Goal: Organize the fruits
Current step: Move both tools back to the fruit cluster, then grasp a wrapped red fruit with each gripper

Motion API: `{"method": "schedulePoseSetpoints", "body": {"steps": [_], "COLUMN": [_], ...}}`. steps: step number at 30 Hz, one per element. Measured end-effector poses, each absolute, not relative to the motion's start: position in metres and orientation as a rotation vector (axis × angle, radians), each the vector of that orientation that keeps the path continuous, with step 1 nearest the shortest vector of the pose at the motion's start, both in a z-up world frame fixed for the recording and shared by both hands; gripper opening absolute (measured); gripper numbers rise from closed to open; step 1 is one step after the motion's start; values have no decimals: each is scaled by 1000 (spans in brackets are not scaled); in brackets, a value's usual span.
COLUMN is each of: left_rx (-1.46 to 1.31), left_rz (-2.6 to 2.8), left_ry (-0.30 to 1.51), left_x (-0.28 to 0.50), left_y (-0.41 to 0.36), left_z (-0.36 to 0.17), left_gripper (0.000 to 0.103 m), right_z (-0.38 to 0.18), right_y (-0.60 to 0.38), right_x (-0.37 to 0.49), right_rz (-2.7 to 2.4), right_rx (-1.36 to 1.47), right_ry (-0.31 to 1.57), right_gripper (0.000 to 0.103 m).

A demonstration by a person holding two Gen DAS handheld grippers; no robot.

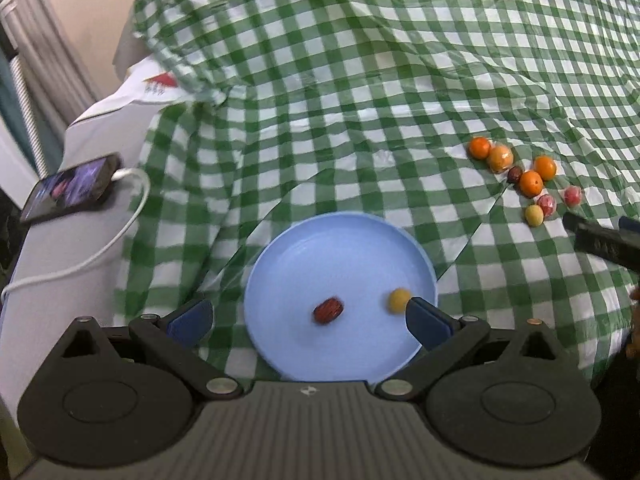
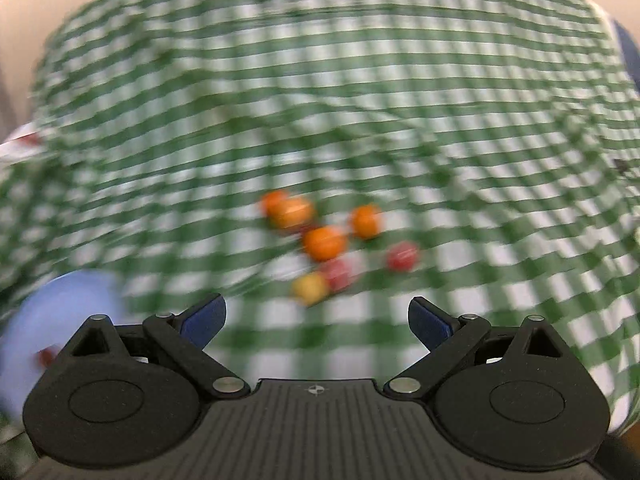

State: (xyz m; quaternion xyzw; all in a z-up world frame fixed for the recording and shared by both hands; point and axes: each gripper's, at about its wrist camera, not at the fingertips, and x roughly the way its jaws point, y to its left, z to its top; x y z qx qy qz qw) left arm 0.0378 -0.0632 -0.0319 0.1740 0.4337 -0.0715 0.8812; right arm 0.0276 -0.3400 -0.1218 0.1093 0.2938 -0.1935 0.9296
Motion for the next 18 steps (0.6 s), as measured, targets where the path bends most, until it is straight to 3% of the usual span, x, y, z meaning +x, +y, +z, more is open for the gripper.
{"method": "schedulePoseSetpoints", "body": {"steps": [6, 8, 13, 16, 18], "left_rx": [413, 442, 513, 533, 531], "left_rz": [-229, -280, -401, -454, -490], "left_ry": [915, 924, 895, 878, 886], "left_x": [62, 70, 85, 95, 102], "left_y": [-112, -133, -194, -226, -244], "left_z": [-52, -64, -88, -100, -107], "left_gripper": [103, 103, 103, 103, 103], "right_z": [-154, -163, -179, -185, -182], "right_y": [-401, -413, -425, -424, -427], "right_x": [60, 70, 89, 100, 96], "right_rz": [-462, -445, -383, -358, -392], "right_rx": [264, 257, 220, 159, 140], "right_ry": [640, 648, 649, 678, 654], "right_gripper": [82, 72, 69, 33, 32]}}
